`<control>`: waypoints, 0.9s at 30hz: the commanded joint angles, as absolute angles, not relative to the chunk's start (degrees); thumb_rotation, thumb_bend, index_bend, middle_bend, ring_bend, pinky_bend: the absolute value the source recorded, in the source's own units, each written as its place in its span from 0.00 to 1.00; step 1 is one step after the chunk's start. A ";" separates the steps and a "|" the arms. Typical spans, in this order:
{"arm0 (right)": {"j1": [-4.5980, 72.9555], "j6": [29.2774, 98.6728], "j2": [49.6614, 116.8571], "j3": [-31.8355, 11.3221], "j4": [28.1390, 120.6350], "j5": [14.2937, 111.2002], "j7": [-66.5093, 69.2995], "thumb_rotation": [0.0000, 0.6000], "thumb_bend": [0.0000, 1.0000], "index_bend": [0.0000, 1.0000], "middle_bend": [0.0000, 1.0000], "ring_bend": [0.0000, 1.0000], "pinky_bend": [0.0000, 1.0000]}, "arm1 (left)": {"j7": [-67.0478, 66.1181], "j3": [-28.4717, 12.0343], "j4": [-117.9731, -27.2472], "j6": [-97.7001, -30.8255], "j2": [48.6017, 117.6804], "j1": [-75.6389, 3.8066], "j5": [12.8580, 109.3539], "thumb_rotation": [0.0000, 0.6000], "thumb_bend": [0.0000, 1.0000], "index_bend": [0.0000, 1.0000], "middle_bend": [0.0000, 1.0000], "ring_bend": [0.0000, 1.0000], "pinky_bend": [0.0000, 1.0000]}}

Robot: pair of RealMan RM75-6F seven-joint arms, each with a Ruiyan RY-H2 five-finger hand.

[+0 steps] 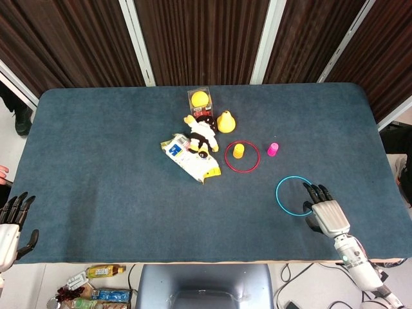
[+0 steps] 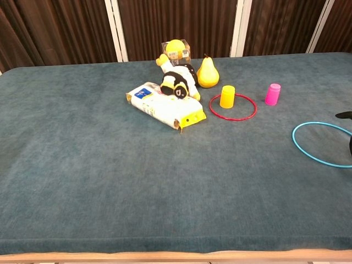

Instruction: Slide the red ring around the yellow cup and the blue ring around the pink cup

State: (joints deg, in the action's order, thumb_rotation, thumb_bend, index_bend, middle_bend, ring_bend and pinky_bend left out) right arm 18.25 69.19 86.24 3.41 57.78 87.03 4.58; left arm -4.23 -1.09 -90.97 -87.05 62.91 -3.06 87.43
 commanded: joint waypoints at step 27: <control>18.56 66.67 88.62 2.59 53.84 87.71 7.19 1.00 0.48 0.65 0.00 0.00 0.00 | -4.61 -1.10 -91.03 -86.29 62.89 -3.37 87.09 1.00 0.44 0.00 0.00 0.00 0.19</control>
